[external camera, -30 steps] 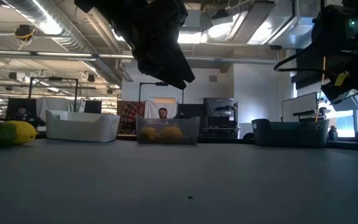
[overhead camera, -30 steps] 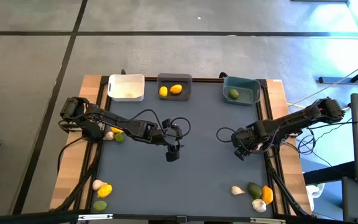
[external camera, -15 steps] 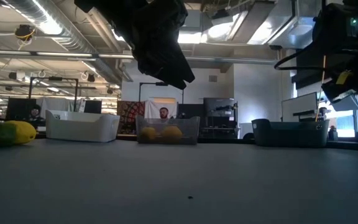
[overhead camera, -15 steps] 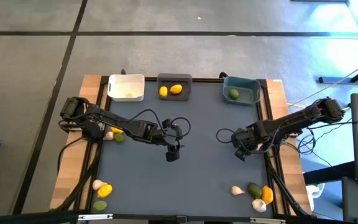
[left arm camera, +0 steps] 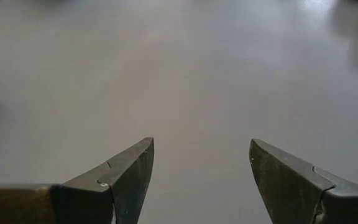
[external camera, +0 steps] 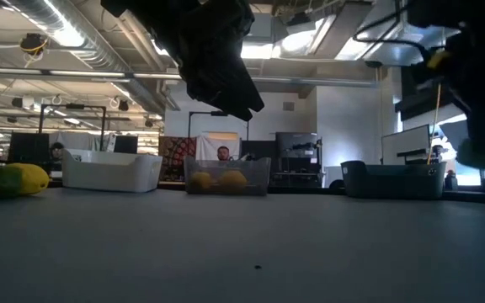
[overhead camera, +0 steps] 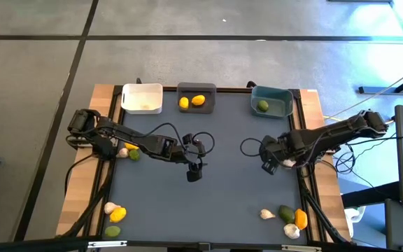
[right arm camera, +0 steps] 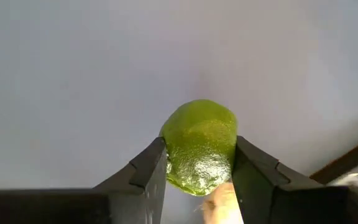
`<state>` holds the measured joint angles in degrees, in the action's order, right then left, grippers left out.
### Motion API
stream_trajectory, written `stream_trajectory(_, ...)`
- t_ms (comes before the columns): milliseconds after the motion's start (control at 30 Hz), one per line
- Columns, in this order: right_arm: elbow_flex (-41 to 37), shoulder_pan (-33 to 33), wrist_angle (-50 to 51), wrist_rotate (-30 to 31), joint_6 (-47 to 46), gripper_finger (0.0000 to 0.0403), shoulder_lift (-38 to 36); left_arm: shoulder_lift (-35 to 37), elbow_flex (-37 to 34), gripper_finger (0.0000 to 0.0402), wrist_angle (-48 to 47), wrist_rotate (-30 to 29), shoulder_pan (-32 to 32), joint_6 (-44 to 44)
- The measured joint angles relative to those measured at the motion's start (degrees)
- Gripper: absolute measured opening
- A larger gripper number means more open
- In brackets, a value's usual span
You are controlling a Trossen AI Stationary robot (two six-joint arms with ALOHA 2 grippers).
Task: Sort produce into baskets
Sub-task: Put the lime into the blue bin
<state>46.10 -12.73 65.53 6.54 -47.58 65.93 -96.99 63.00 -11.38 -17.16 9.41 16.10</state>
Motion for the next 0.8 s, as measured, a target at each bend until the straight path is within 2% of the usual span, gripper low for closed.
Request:
stream_trajectory(233, 4.62, 6.46, 0.65, 3.4, 8.05, 0.0144, -0.04, 0.0, 0.0, 0.026, 0.02, 0.01, -0.02, 0.0)
stream_trajectory(433, 5.26, 16.48, 0.14, 3.59, 17.06, 0.0144, -0.04, 0.0, 0.0, 0.026, 0.04, 0.01, -0.02, 0.0)
stream_trajectory(800, 5.28, 35.09, -7.14, 9.05, 31.64, 0.0144, -0.04, 0.0, 0.0, 0.026, 0.33, 0.01, 0.0, 0.32)
